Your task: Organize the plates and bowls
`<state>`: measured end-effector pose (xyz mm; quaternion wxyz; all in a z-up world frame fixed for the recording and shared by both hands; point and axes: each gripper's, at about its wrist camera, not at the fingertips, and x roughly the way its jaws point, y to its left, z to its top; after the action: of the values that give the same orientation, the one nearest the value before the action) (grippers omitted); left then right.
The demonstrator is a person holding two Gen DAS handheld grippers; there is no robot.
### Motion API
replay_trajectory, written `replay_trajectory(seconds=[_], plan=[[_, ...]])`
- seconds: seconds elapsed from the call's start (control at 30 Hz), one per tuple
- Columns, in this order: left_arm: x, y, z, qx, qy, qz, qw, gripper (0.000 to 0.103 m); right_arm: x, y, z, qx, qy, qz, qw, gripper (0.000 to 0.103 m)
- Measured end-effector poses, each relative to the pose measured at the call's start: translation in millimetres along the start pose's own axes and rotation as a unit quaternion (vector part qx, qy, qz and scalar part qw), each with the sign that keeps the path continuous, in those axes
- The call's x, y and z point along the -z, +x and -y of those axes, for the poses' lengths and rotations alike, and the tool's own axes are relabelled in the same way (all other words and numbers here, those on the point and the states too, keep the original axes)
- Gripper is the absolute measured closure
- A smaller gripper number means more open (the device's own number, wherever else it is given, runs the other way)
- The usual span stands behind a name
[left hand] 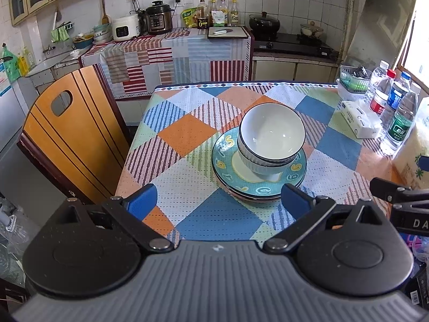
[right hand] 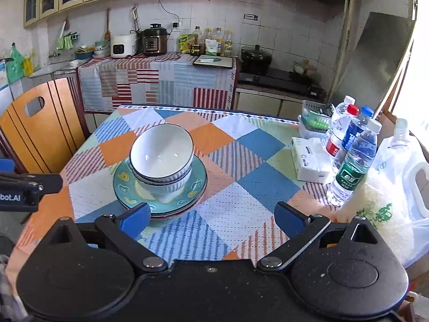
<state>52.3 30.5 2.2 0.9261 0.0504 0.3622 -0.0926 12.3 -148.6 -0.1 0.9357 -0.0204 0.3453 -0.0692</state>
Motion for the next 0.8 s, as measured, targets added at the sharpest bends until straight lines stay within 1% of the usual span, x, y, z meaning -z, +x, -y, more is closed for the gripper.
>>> replay_trajectory(seconds=[0.07,0.2,0.33,0.57,0.8], plan=[[0.6,0.4,1.0,-0.003,0.001,-0.001,1.0000,0.003,0.0,0.9,0.4,-0.001,0.000,-0.002,1.000,0.003],[2.4,2.5,0.7,-0.009,0.002,-0.001,1.0000,0.003,1.7,0.9,4.1,0.009,0.011,0.008,1.000,0.003],[3.6,5.7,1.1,-0.014,0.004,-0.004,0.9999,0.003,1.0,6.7,8.3,0.022,0.017,-0.004,1.000,0.003],[6.5,5.7,2.6,-0.027,0.010,0.012,0.9995,0.003,3.2,10.5,15.1,0.030,0.027,-0.014,0.999,0.003],[7.1,4.7,1.5,-0.020,0.006,0.007,0.9998,0.003,6.2,9.8,16.6,0.036,0.029,-0.014,0.999,0.003]])
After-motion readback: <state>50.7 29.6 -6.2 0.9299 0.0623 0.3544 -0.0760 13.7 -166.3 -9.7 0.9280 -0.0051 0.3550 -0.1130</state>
